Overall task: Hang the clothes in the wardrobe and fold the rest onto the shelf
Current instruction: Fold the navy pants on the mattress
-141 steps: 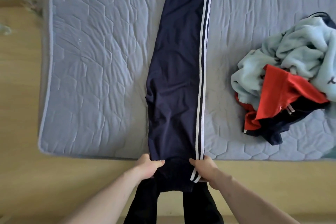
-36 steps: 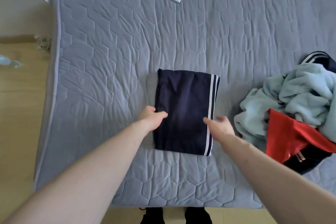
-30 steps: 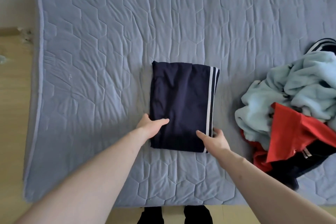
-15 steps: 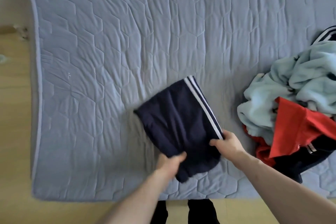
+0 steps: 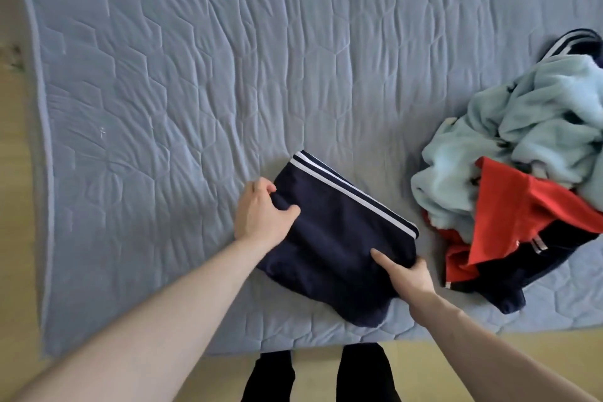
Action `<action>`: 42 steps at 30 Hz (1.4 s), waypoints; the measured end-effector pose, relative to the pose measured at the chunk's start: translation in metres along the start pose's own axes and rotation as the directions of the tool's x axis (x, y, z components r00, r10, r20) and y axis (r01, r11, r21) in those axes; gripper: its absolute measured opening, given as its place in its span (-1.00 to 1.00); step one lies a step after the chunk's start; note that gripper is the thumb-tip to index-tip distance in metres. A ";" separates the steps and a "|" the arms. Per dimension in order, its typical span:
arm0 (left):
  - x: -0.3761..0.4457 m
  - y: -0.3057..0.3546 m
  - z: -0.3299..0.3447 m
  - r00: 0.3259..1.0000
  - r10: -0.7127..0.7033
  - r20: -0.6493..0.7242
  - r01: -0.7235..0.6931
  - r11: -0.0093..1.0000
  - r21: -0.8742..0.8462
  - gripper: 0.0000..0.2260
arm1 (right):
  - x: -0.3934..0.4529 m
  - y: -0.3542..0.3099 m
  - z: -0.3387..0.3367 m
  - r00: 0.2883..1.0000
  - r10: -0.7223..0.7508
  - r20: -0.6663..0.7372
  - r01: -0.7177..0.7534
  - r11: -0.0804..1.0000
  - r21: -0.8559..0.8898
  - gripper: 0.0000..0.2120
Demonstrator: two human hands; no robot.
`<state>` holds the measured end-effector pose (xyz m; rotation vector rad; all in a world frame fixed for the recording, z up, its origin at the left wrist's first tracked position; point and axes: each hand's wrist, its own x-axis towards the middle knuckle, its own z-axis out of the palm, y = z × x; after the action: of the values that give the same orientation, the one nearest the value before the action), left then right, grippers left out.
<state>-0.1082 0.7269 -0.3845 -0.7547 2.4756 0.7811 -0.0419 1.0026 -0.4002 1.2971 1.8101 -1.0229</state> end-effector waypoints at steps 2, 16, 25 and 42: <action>0.023 -0.009 -0.004 0.986 -0.093 0.139 0.086 0.995 0.056 -0.24 | 0.003 0.004 0.000 1.000 0.004 0.012 -0.004 1.000 -0.010 -0.03; -0.047 -0.055 0.030 0.848 -0.217 0.483 0.442 0.794 -0.418 -0.65 | -0.001 0.014 -0.020 0.935 -0.142 0.325 0.068 0.971 0.231 -0.59; -0.166 -0.050 -0.060 0.877 -0.226 0.424 0.470 0.587 -0.659 -0.63 | -0.096 -0.028 -0.068 0.840 -0.306 0.448 0.269 0.952 0.146 -0.65; -0.448 -0.075 -0.340 0.966 -0.257 -0.032 0.062 0.347 -0.936 -0.65 | -0.443 -0.107 -0.062 0.521 -0.336 0.785 0.565 0.825 -0.022 -0.35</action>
<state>0.1967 0.6265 0.0827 -1.4582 1.7987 2.1992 -0.0280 0.8474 0.0323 0.0893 1.5242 -1.2729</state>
